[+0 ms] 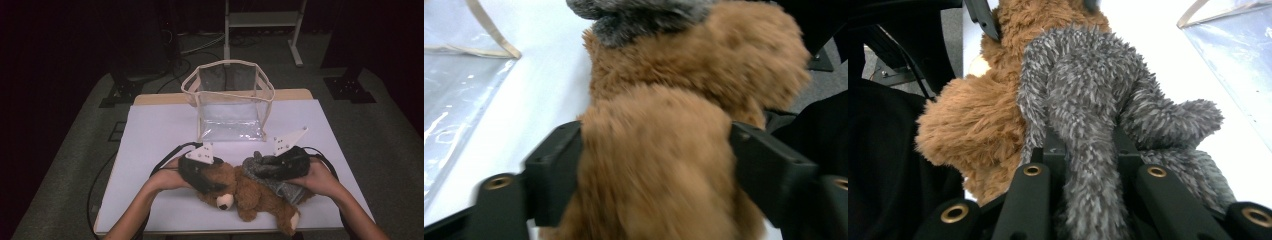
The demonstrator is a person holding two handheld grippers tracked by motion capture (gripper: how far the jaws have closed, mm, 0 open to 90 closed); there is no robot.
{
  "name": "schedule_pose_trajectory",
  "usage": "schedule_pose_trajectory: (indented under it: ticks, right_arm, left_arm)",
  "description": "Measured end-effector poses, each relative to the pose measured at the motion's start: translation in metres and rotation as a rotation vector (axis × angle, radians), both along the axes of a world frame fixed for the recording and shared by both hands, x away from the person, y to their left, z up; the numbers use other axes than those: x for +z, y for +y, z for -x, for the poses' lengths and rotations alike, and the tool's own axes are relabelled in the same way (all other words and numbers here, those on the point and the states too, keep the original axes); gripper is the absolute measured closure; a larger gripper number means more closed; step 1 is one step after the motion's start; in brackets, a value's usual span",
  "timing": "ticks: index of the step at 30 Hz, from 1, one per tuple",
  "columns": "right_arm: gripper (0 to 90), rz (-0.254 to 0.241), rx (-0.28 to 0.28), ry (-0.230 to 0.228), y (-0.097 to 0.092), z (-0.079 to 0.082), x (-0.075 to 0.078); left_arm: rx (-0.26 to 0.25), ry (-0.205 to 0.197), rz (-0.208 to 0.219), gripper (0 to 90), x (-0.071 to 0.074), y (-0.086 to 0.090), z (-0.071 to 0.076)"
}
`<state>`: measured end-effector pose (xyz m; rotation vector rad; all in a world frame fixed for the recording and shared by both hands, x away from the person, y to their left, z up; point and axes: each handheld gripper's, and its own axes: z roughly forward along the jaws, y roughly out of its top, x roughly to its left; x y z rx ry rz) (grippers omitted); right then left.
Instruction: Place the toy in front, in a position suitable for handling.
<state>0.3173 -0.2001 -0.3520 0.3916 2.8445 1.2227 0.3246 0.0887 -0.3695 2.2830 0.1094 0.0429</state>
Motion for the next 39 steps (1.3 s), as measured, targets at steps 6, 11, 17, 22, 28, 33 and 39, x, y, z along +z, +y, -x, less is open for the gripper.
schedule_pose_trajectory:
  ticks: [6,11,17,22,28,33,39]
  right_arm:
    - [74.9,-0.002,-0.002,-0.004,-0.006,0.003,0.004]
    - [74.9,-0.004,-0.054,0.004,-0.02,-0.01,0.006]
    - [74.8,-0.019,-0.04,0.04,-0.015,-0.005,-0.007]
    - [74.9,-0.027,-0.06,0.04,-0.018,-0.007,-0.008]
    - [74.8,-0.05,-0.091,0.038,-0.025,-0.023,0.003]
    - [74.8,-0.029,-0.091,0.04,-0.018,-0.035,0.01]
    - [74.8,-0.017,-0.056,0.047,-0.009,-0.038,0.012]
  left_arm:
    - [-0.013,0.073,-0.032,16.7,-0.012,-0.013,-0.005]
    - [-0.02,0.074,-0.036,21.3,-0.011,-0.009,-0.004]
    - [-0.005,0.108,-0.038,15.8,-0.018,-0.018,-0.007]
    - [0.007,0.005,-0.099,45.3,-0.009,-0.027,-0.005]
    - [0.035,-0.112,-0.089,56.1,0.01,-0.031,-0.022]
    - [0.033,-0.195,-0.114,55.6,0.024,-0.038,-0.036]
    - [0.016,-0.196,-0.092,49.6,0.018,-0.025,-0.035]
